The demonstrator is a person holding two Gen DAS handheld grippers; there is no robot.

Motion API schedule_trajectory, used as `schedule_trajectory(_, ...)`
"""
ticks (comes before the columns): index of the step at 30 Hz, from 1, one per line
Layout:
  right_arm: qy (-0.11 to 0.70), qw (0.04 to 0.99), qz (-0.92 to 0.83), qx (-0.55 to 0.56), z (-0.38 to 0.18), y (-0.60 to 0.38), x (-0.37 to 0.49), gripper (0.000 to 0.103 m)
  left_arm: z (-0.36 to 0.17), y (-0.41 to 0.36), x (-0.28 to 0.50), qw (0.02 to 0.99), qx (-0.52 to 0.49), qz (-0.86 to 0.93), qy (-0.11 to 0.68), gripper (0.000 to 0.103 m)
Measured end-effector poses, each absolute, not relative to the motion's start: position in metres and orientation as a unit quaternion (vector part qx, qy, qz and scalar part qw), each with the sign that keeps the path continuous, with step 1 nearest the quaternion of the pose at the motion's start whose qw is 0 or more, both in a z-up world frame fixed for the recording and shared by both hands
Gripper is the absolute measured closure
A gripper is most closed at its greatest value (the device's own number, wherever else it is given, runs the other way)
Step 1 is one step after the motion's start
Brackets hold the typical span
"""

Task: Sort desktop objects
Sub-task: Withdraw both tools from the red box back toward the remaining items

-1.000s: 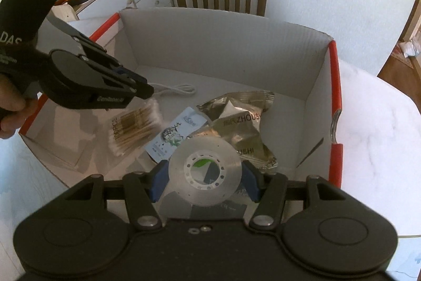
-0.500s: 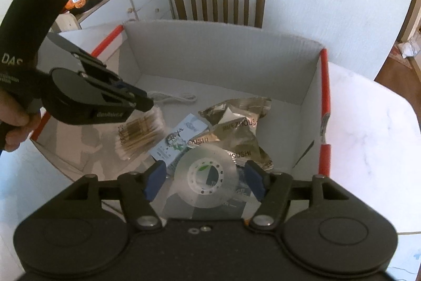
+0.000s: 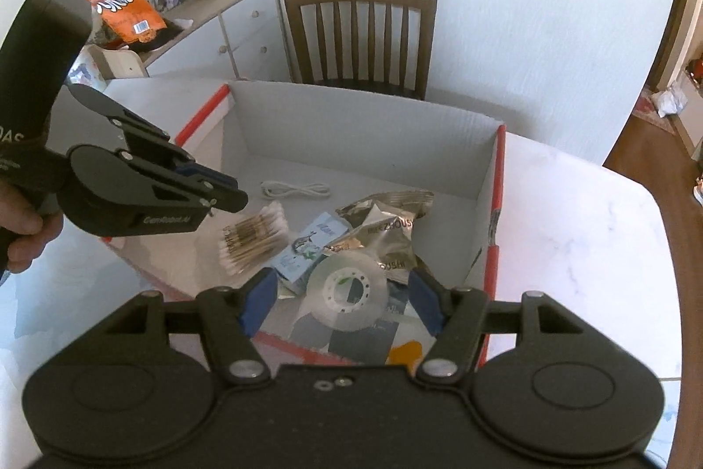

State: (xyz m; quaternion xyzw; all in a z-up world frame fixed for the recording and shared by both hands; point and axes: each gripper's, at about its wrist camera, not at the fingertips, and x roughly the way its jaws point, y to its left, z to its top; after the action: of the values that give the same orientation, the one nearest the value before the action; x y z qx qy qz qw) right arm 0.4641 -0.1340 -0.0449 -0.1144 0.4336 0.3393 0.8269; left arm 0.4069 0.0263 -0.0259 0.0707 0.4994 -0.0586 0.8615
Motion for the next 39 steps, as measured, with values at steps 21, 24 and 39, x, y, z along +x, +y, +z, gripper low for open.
schedule_trajectory(21, 0.407, 0.839, 0.34, -0.119, -0.012, -0.165, 0.397, 0.037, 0.015, -0.001, 0.321, 0.872, 0.058, -0.093, 0.477, 0.096)
schedule_trajectory(24, 0.403, 0.84, 0.341, -0.121, -0.008, -0.17, 0.386, 0.036, 0.019, -0.006, 0.309, 0.873, 0.058, -0.1, 0.475, 0.096)
schedule_trajectory(39, 0.388, 0.848, 0.344, -0.111, 0.005, -0.183, 0.331, 0.033, 0.031, -0.013, 0.243, 0.882, 0.044, -0.123, 0.454, 0.096)
